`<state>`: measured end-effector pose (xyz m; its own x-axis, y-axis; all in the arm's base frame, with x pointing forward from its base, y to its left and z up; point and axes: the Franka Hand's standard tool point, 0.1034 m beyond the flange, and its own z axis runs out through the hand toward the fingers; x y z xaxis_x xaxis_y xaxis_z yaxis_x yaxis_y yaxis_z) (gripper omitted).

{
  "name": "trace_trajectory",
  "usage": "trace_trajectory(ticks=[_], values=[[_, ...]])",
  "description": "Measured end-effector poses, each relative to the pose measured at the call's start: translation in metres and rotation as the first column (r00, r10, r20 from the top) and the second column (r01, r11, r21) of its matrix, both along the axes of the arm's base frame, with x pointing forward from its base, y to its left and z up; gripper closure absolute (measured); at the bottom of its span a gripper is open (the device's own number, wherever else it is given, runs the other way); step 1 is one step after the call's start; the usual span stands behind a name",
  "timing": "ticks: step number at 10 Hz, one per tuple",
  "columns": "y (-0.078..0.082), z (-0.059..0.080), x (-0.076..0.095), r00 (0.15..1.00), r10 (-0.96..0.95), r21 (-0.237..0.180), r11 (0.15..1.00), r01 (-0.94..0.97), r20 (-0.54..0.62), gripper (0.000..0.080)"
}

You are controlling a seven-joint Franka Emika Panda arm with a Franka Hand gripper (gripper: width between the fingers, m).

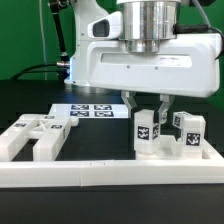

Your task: Assemble chair

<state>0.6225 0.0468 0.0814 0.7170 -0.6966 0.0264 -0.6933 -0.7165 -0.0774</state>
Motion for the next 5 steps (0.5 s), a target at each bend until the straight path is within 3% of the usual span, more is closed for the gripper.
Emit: trace_trajectory(ticks=[2,5], values=[[0.0033,-0.0003,-0.0003,0.974,-0.225,0.016,0.974,0.225,-0.006,0.0509],[0.0066,-0.0008,-0.0003,0.858,-0.512,0.040,0.857,0.513,-0.027,0.0509]])
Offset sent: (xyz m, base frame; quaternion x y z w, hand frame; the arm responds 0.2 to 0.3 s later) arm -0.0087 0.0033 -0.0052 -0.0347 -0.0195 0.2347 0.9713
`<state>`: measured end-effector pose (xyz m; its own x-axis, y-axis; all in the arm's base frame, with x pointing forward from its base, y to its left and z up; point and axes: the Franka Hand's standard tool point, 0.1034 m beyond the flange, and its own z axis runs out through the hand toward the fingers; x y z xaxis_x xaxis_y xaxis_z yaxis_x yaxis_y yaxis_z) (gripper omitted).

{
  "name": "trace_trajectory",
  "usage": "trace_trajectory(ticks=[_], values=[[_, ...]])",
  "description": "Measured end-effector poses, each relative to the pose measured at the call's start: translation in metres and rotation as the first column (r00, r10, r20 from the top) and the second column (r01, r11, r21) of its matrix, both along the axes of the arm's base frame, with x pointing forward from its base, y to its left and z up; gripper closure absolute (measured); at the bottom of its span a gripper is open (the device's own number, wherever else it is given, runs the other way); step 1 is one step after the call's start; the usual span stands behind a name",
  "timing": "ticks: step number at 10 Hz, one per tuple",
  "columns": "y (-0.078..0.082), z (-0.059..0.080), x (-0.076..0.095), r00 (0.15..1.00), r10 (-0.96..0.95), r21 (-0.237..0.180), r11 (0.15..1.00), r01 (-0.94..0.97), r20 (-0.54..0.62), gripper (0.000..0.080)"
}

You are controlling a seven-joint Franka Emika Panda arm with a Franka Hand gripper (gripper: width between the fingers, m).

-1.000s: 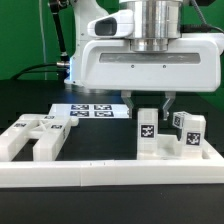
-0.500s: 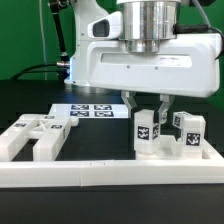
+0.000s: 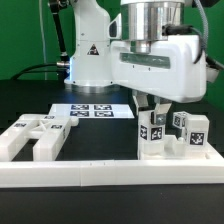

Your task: Assemble chair

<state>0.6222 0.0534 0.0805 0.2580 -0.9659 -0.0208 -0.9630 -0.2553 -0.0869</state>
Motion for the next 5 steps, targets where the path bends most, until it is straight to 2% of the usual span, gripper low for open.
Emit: trace_trajectory(ticks=[2,5], values=[[0.0000,-0.0001,0.0002,0.991,-0.132,0.015,0.991,0.132,-0.007,0.0509],[0.0002,-0.0002,0.0001,0.995,-0.101,0.013,0.995,0.101,-0.005,0.0508]])
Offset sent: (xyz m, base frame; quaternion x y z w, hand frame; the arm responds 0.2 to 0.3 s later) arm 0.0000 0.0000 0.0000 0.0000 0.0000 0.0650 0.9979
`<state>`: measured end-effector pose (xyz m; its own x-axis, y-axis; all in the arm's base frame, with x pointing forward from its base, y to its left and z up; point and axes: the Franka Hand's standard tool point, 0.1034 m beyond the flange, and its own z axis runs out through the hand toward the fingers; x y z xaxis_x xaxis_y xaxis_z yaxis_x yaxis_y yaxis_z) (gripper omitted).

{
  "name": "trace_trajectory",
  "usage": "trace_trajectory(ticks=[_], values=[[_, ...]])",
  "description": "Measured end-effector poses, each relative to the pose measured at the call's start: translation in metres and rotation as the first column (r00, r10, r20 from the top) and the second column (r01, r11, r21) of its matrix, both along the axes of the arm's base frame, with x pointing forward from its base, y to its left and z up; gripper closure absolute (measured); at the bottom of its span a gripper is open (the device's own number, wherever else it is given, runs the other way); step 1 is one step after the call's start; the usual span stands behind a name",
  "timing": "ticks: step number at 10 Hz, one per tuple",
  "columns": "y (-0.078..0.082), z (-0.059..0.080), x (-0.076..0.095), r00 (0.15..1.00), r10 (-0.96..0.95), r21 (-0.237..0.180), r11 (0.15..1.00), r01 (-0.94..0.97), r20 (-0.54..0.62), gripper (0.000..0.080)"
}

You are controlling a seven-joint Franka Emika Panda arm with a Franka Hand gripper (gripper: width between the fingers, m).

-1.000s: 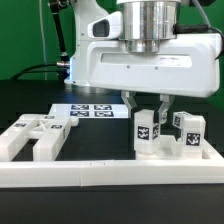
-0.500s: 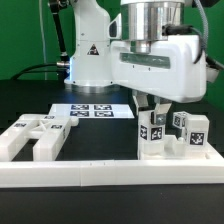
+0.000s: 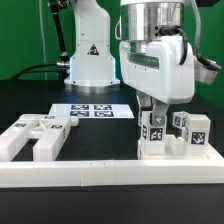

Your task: Assemble chair

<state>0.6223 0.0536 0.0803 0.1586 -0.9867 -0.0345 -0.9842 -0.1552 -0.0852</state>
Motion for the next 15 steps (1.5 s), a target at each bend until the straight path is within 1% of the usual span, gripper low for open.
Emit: trace_trajectory(ticks=[1,2,3,4,5,7,8,9,10,11,12,14,15], values=[[0.0001,0.0000,0.0000,1.000,0.000,0.000,1.000,0.000,0.000,0.0290],[-0.0001,0.0011,0.0004,0.998,0.059,-0.005,0.998,-0.059,0.004,0.0290],[0.0003,0.0025,0.0008,0.982,0.188,-0.019,0.982,-0.188,0.009,0.0181],[0.0022,0.0049,0.0014,0.947,0.321,-0.032,0.947,-0.320,0.014,0.0159],[0.0029,0.0064,0.0021,0.915,0.404,-0.041,0.914,-0.403,0.019,0.0159],[0.0019,0.0065,0.0027,0.793,0.609,-0.070,0.792,-0.607,0.019,0.0151],[0.0006,0.0057,0.0030,0.703,0.711,-0.091,0.701,-0.707,0.016,0.0151],[-0.0006,0.0043,0.0015,0.623,0.782,-0.100,0.621,-0.777,0.008,0.0151],[0.0009,0.0036,0.0007,0.565,0.825,-0.104,0.562,-0.821,0.004,0.0151],[0.0026,0.0034,0.0004,0.528,0.849,-0.107,0.525,-0.845,0.000,0.0151],[0.0019,0.0033,0.0003,0.449,0.893,-0.116,0.445,-0.888,-0.014,0.0151],[0.0007,0.0034,0.0004,0.372,0.928,-0.122,0.367,-0.922,-0.020,0.0151],[-0.0011,0.0034,0.0006,0.281,0.959,-0.128,0.275,-0.953,-0.035,0.0151]])
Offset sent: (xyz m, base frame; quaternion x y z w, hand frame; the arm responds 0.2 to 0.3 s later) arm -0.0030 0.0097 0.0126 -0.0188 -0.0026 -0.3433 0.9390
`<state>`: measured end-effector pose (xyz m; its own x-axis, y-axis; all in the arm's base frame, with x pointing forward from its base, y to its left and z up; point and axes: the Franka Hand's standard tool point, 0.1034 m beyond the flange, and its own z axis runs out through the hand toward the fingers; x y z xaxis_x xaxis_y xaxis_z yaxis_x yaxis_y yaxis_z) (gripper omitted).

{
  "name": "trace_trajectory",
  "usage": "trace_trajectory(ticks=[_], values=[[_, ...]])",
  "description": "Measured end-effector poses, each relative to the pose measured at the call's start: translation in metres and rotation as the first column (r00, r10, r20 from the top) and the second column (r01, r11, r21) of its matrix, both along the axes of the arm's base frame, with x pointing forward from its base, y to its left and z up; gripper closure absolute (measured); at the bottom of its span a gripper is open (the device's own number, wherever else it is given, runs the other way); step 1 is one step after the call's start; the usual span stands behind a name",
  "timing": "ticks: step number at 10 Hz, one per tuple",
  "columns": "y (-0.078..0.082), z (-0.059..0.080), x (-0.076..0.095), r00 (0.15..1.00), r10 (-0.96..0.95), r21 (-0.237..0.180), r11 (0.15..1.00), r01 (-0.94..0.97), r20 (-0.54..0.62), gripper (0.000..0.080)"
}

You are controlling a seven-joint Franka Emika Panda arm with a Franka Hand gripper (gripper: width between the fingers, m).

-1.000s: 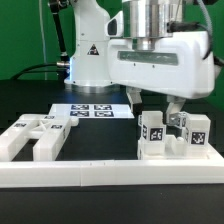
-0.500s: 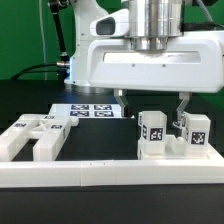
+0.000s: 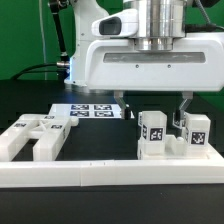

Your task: Assemble chair

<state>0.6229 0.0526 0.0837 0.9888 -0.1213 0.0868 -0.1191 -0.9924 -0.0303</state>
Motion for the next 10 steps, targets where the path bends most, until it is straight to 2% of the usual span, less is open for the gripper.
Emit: trace_trajectory(ticks=[2,3,4,5,6,7,9,10], values=[[-0.0003,0.0000,0.0000,1.000,0.010,-0.002,1.000,-0.010,0.000,0.0151],[0.0002,-0.0001,-0.0001,1.000,0.011,-0.002,1.000,-0.011,0.000,0.0245],[-0.0003,-0.0001,0.0000,1.000,-0.005,-0.001,1.000,0.005,0.000,0.0428],[-0.0003,-0.0001,0.0000,1.000,-0.023,0.001,1.000,0.023,-0.001,0.0428],[-0.0006,-0.0001,0.0000,1.000,-0.023,0.001,1.000,0.023,-0.001,0.0510],[-0.0006,-0.0001,0.0000,1.000,-0.031,0.002,1.000,0.031,-0.001,0.0510],[-0.0005,-0.0008,0.0000,0.969,-0.248,0.023,0.968,0.248,-0.009,0.0510],[-0.0017,-0.0011,0.0018,0.908,-0.418,0.039,0.908,0.418,-0.016,0.0510]])
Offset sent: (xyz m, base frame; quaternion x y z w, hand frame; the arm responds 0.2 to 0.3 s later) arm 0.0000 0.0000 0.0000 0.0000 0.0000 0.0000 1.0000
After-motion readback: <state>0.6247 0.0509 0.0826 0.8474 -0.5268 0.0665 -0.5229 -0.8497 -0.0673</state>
